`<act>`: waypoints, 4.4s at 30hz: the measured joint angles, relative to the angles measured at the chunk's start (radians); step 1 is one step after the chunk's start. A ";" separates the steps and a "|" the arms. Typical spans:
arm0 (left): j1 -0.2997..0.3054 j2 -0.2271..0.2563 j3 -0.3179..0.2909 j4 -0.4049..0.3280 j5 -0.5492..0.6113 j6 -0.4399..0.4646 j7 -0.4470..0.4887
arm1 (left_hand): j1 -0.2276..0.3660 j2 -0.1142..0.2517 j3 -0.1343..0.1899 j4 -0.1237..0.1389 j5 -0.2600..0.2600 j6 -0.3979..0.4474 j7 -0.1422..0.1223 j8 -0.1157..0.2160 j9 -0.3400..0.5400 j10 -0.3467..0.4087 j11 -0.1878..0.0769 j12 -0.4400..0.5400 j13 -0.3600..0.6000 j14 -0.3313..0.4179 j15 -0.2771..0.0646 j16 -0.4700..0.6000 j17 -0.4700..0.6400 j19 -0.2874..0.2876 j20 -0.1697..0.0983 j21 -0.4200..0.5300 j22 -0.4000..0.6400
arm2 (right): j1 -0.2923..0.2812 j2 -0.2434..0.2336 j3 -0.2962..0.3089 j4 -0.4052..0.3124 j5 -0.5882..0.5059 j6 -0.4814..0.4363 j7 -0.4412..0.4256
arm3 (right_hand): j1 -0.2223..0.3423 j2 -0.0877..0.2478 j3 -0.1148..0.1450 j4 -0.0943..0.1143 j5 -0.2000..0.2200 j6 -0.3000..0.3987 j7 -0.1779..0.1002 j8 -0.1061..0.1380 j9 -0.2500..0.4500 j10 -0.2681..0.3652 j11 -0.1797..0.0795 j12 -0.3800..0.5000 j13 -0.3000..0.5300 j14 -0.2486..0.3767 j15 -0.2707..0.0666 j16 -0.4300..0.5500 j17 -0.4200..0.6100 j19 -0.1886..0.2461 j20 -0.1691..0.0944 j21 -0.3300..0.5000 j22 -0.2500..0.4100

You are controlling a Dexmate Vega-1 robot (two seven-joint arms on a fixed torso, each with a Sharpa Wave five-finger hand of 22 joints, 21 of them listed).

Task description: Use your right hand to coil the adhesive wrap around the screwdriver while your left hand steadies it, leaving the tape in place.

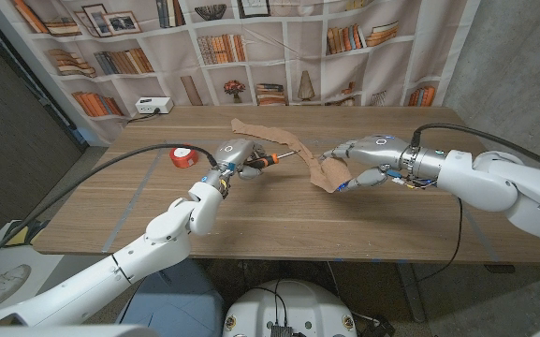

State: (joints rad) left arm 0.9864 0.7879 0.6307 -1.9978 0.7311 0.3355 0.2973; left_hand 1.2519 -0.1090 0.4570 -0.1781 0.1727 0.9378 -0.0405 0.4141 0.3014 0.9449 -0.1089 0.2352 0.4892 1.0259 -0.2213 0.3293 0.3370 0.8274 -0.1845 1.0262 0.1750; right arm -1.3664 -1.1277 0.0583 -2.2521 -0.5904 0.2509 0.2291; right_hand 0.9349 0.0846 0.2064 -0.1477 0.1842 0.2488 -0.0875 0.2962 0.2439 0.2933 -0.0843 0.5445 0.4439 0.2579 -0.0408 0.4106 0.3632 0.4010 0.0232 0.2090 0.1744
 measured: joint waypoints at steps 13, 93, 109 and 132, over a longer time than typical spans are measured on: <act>-0.021 -0.024 0.020 0.019 0.005 -0.015 -0.003 | -0.001 0.001 0.001 -0.001 0.002 -0.002 0.002 -0.001 0.000 0.000 0.000 0.000 0.000 0.000 0.000 0.000 -0.001 -0.004 -0.007 0.006 0.000 | 0.033 0.026 -0.017 -0.002 0.037 0.061 0.007 | 0.001 -0.001 -0.004 0.002 -0.001 0.000 0.000 0.000 0.000 0.001 0.001 0.000 0.004 0.000 0.000 0.000 0.001 0.000 0.000 0.000 0.000; -0.089 -0.077 0.106 0.077 0.014 -0.127 -0.076 | 0.000 0.000 0.004 -0.004 0.001 -0.002 0.002 -0.013 0.001 0.000 0.000 -0.010 0.005 0.000 0.000 -0.009 0.005 -0.021 -0.008 0.029 -0.004 | 0.351 0.198 -0.246 0.081 0.140 0.022 -0.136 | -0.040 -0.016 -0.061 0.034 0.004 0.042 0.004 -0.006 0.000 0.041 -0.006 0.023 0.010 -0.022 0.000 -0.027 -0.002 -0.025 0.011 -0.009 0.000; -0.072 -0.068 0.104 0.060 0.019 -0.152 -0.074 | 0.001 -0.001 0.004 -0.004 -0.001 -0.002 0.002 -0.020 0.005 0.000 0.000 -0.009 0.005 0.000 0.000 -0.010 0.009 -0.023 -0.006 0.029 -0.005 | 0.504 0.221 -0.363 0.187 0.177 -0.005 -0.120 | -0.042 -0.014 -0.064 0.029 0.004 0.042 0.004 -0.009 0.000 0.040 -0.006 0.015 0.005 -0.029 0.000 -0.041 -0.006 -0.025 0.011 -0.009 0.000; -0.022 -0.044 0.065 0.001 0.025 -0.183 -0.046 | -0.002 0.002 0.004 -0.004 0.002 0.004 0.003 -0.017 0.011 0.000 0.000 -0.009 0.004 -0.002 0.002 -0.007 0.010 -0.030 -0.006 0.035 0.000 | 0.618 0.212 -0.466 0.319 0.191 0.033 -0.087 | -0.069 -0.008 -0.073 0.026 0.012 0.044 0.001 -0.015 0.000 0.038 -0.018 0.011 0.004 -0.043 0.000 -0.052 -0.015 -0.036 0.011 -0.013 0.000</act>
State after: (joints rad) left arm 0.9642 0.7444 0.6958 -1.9969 0.7566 0.1527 0.2512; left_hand 1.2503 -0.1075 0.4610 -0.1821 0.1749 0.9417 -0.0370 0.3968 0.3125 0.9448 -0.1089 0.2262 0.4937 1.0238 -0.2192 0.3224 0.3466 0.7979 -0.1908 1.0616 0.1749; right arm -0.7484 -0.9154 -0.4080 -1.9327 -0.3996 0.2843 0.1419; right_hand 0.8661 0.0765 0.1335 -0.1212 0.1963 0.2932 -0.0863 0.2817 0.2437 0.3317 -0.1023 0.5554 0.4474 0.2146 -0.0406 0.3583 0.3478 0.3650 0.0338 0.1955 0.1743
